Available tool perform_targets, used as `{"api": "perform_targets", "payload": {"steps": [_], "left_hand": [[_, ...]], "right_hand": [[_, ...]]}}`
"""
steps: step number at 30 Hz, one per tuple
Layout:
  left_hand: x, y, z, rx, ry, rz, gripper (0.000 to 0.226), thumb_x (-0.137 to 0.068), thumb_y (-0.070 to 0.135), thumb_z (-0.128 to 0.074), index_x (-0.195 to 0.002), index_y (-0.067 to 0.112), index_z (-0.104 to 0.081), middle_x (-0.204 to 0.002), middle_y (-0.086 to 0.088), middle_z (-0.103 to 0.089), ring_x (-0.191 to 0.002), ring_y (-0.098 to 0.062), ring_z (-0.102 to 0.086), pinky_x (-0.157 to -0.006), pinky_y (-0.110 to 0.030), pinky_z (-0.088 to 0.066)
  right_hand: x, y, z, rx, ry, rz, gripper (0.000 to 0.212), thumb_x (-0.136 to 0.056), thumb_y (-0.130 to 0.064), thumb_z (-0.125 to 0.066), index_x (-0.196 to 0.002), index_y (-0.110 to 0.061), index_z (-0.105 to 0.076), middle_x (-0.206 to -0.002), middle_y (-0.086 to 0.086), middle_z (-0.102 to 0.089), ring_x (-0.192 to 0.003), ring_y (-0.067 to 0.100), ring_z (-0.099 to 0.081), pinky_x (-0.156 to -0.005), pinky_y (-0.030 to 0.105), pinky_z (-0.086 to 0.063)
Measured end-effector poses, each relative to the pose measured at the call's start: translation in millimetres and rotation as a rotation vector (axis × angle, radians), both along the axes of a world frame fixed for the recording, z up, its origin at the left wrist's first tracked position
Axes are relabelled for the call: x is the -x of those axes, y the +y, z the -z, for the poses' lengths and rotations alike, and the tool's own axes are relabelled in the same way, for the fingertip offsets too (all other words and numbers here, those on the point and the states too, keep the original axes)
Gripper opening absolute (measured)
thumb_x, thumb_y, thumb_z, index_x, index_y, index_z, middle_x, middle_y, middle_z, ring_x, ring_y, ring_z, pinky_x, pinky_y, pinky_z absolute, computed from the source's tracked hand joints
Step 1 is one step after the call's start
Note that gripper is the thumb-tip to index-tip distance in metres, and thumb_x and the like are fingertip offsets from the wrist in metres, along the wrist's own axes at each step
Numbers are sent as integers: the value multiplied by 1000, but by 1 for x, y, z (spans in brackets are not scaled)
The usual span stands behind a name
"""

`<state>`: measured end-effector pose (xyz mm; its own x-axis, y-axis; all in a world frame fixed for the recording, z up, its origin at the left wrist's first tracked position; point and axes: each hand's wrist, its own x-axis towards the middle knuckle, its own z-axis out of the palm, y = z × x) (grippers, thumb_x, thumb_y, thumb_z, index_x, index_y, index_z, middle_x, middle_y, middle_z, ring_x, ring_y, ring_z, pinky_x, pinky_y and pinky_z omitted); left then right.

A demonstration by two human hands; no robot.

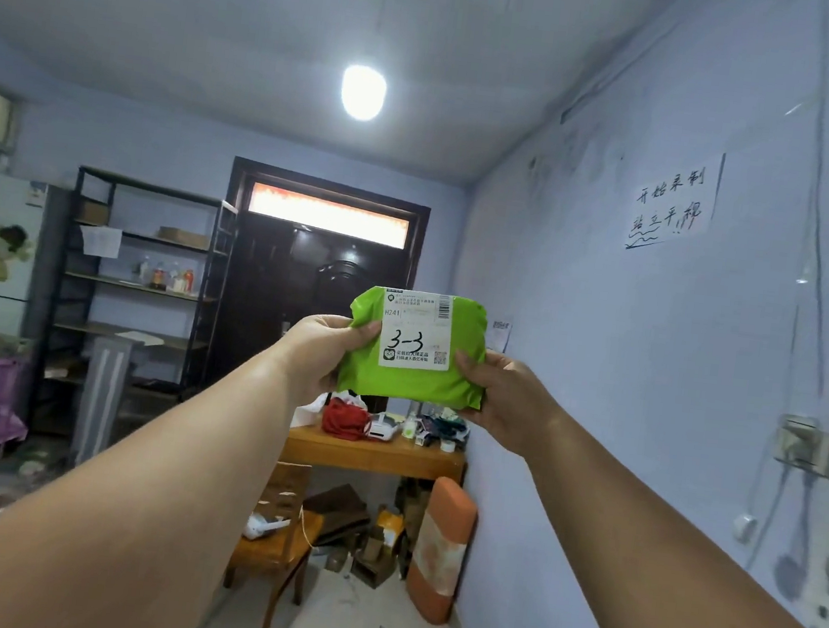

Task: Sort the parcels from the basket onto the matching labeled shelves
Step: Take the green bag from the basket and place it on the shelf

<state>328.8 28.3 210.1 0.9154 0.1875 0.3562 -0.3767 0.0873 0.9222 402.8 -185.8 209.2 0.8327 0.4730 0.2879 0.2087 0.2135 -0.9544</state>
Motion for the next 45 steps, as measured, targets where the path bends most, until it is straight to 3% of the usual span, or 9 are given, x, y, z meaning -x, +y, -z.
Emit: {"api": "perform_targets", "payload": {"steps": [5,9,13,17,23,33,38,42,45], "left_hand": [[-26,-41,10,-17,10,141,24,-88,25,-67,-100,5,-70,-107,-18,-72,-88,-28,-71,-81,-43,-58],[-42,-91,14,-21,30,318,22,-88,26,-67,-96,6,-70,-99,-17,-73,-74,-25,-71,-68,-38,-61],[-33,-158,23,-55,89,547,31,-86,34,-68,-104,9,-70,-106,-14,-72,-89,-29,-67,-82,-40,-57],[7,-224,40,-75,122,732,28,-88,32,-66,-99,7,-69,-91,-12,-73,-68,-24,-66,-54,-28,-58],[105,-312,59,-74,170,1053,15,-93,19,-60,-93,6,-67,-75,-8,-75,-57,-18,-71,-51,-32,-60],[252,-406,53,-66,176,1421,18,-95,3,-51,-106,-2,-64,-97,-18,-74,-76,-26,-74,-66,-41,-61],[306,-446,49,-98,196,1428,23,-88,5,-61,-109,-4,-65,-104,-20,-72,-100,-36,-68,-94,-47,-52],[356,-473,49,-99,148,1444,12,-85,-4,-62,-95,1,-67,-88,-10,-75,-69,-17,-72,-61,-22,-57],[388,-492,45,-42,121,1404,16,-84,-5,-64,-97,4,-67,-93,-8,-72,-77,-17,-68,-64,-22,-53]], "right_hand": [[21,-46,8,60,-18,249,32,-93,-16,-62,-122,-1,-62,-120,14,-68,-108,26,-65,-100,40,-50],[64,-94,11,72,-28,473,28,-93,-16,-63,-117,-2,-63,-114,13,-69,-99,24,-67,-88,31,-55],[124,-149,20,92,16,803,8,-90,-22,-69,-96,-16,-67,-97,4,-73,-84,16,-68,-78,29,-57],[204,-188,36,98,78,1054,8,-89,-24,-69,-87,-18,-64,-83,-1,-70,-72,12,-65,-68,25,-54],[347,-226,59,9,107,1358,7,-89,-18,-69,-84,-16,-64,-77,0,-68,-64,8,-64,-60,19,-53],[518,-273,53,-51,102,1678,14,-89,-20,-69,-78,-16,-63,-72,-1,-66,-61,9,-60,-54,17,-49],[573,-301,52,-130,113,1697,13,-96,-7,-57,-84,-12,-60,-79,5,-66,-68,15,-61,-57,24,-51],[616,-333,44,-96,104,1728,36,-89,15,-49,-116,-6,-61,-94,10,-66,-80,20,-63,-72,31,-54],[640,-363,41,-81,63,1782,50,-86,14,-58,-132,-3,-55,-113,15,-67,-97,27,-65,-86,39,-54]]}}
